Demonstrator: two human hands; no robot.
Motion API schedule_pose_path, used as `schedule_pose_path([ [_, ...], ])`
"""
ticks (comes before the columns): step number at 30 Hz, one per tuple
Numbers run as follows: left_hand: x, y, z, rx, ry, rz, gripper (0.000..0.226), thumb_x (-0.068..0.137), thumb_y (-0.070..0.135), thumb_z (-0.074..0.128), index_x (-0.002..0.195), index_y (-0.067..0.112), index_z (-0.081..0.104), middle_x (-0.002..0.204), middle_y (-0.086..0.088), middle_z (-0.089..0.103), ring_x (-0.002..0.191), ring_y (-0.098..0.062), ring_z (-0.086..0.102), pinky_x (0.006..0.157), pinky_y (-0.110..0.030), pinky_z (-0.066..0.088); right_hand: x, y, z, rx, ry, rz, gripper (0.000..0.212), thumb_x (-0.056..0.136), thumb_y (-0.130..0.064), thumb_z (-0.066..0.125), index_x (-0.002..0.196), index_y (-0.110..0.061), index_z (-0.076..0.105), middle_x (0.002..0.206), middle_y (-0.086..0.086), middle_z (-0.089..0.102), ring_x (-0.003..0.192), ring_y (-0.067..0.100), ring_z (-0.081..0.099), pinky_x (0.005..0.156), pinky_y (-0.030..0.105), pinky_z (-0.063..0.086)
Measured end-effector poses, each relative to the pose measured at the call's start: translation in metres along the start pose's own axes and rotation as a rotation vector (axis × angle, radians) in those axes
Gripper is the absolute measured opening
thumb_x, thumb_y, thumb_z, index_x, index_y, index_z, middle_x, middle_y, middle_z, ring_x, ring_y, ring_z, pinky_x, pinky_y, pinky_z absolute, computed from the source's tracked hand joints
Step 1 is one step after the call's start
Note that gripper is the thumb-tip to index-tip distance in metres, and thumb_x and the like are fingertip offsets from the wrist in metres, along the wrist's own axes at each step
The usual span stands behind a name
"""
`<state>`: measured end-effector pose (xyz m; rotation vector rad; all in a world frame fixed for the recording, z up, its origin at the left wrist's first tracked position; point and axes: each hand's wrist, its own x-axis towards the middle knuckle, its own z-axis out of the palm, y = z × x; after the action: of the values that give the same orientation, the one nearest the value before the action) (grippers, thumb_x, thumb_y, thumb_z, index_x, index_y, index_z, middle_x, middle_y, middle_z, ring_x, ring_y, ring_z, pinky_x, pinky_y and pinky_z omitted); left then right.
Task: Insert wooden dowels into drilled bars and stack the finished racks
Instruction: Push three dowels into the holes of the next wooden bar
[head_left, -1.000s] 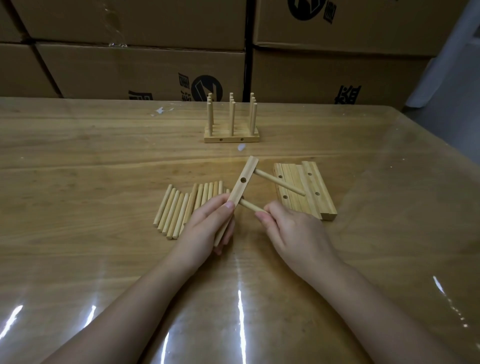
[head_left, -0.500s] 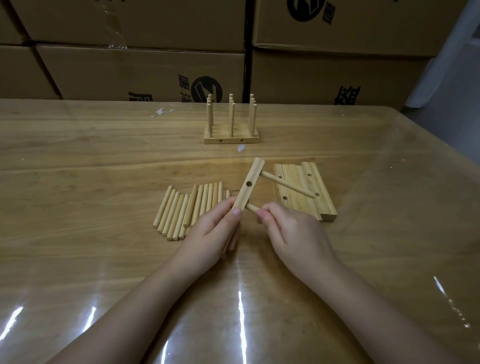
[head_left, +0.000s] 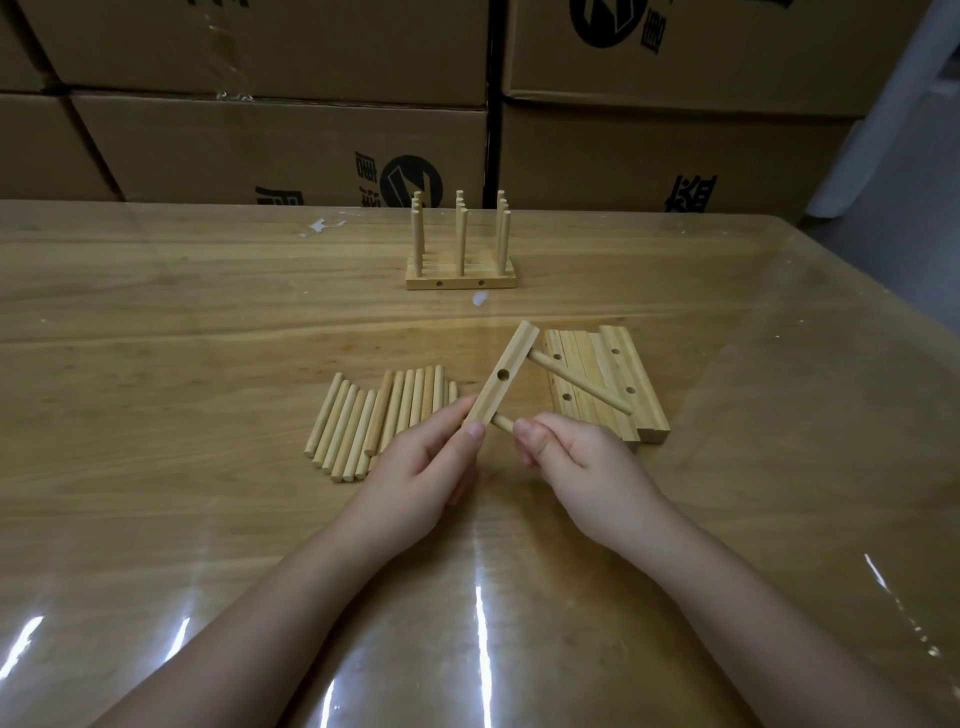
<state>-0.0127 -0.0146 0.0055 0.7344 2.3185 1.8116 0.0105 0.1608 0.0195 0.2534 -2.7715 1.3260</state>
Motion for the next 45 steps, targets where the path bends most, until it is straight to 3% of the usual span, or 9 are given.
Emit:
schedule_pose_path([
  [8,0.001,0.002,0.000,-0.060,-0.013,-0.014,0.025,0.098,0.032,0.043,0.115,0.024,0.059,0.055,0.008,0.045,0.048,-0.004,0.043,0.050,-0.018,0.039,0.000,0.001,0.001,0.239,-0.064,0.088,0.036,0.096,-0.040,0.040,0.066,-0.027,0.056,0.048,-0.012,0.039,0.048,0.005,0.037,0.053,0.031,0.032],
  [11,0.003,0.002,0.000,-0.127,0.015,-0.030,0.022,0.099,0.028,0.041,0.108,0.022,0.060,0.055,0.000,0.047,0.047,-0.008,0.044,0.049,-0.020,0.039,0.001,0.001,0.004,0.072,0.049,-0.024,0.026,0.096,-0.039,0.041,0.080,-0.030,0.060,0.054,-0.009,0.046,0.051,0.005,0.044,0.054,0.033,0.039],
  [15,0.003,0.000,-0.001,-0.175,0.049,-0.059,0.027,0.095,0.034,0.038,0.080,0.035,0.060,0.054,-0.007,0.051,0.044,-0.016,0.046,0.047,-0.023,0.039,0.000,0.001,0.002,-0.191,0.273,-0.269,0.030,0.096,-0.042,0.039,0.107,-0.021,0.057,0.079,-0.023,0.050,0.071,-0.007,0.052,0.060,0.011,0.042],
  [21,0.009,-0.008,-0.004,-0.294,0.180,-0.119,0.041,0.094,0.039,0.027,0.094,0.013,0.058,0.048,-0.004,0.052,0.035,-0.016,0.042,0.038,-0.020,0.035,-0.001,0.004,-0.002,0.064,0.507,-0.316,0.034,0.093,-0.043,0.035,0.122,-0.026,0.042,0.087,-0.016,0.052,0.072,0.007,0.055,0.058,0.020,0.046],
  [25,0.012,-0.012,-0.007,-0.468,0.172,-0.100,0.042,0.096,0.040,0.029,0.105,0.011,0.059,0.048,-0.005,0.048,0.031,-0.013,0.035,0.034,-0.019,0.033,0.001,0.007,0.004,0.049,0.357,-0.232,0.032,0.092,-0.048,0.036,0.118,-0.030,0.043,0.083,-0.017,0.052,0.072,0.001,0.053,0.058,0.013,0.043],
  [30,0.014,-0.017,-0.012,-0.620,0.182,-0.116,0.047,0.103,0.040,0.023,0.115,0.010,0.056,0.046,-0.004,0.045,0.029,-0.011,0.031,0.034,-0.018,0.034,0.002,0.010,0.015,-0.214,-0.027,-0.292,0.045,0.089,-0.053,0.037,0.129,-0.033,0.042,0.114,-0.026,0.040,0.096,-0.006,0.048,0.076,0.017,0.045],
  [36,0.015,-0.021,-0.013,-0.677,0.211,-0.123,0.050,0.102,0.043,0.025,0.116,0.009,0.059,0.045,-0.004,0.044,0.028,-0.011,0.033,0.034,-0.018,0.035,0.002,0.014,0.022,-0.341,-0.272,-0.368,0.048,0.092,-0.052,0.039,0.138,-0.046,0.030,0.141,-0.040,0.015,0.130,-0.011,0.010,0.104,0.029,0.018],
  [41,0.017,-0.022,-0.012,-0.688,0.214,-0.127,0.049,0.102,0.042,0.026,0.115,0.008,0.058,0.043,-0.005,0.044,0.028,-0.011,0.032,0.034,-0.018,0.035,0.001,0.011,0.023,-0.464,-0.241,-0.411,0.048,0.093,-0.052,0.037,0.139,-0.041,0.033,0.144,-0.024,0.031,0.130,-0.001,0.021,0.097,0.024,0.021],
  [45,0.015,-0.020,-0.012,-0.684,0.212,-0.142,0.049,0.102,0.042,0.024,0.116,0.010,0.059,0.044,-0.004,0.043,0.029,-0.011,0.031,0.033,-0.019,0.034,0.001,0.011,0.017,-0.447,-0.087,-0.360,0.041,0.094,-0.042,0.043,0.132,-0.028,0.047,0.121,-0.012,0.049,0.111,0.003,0.043,0.092,0.021,0.036],
])
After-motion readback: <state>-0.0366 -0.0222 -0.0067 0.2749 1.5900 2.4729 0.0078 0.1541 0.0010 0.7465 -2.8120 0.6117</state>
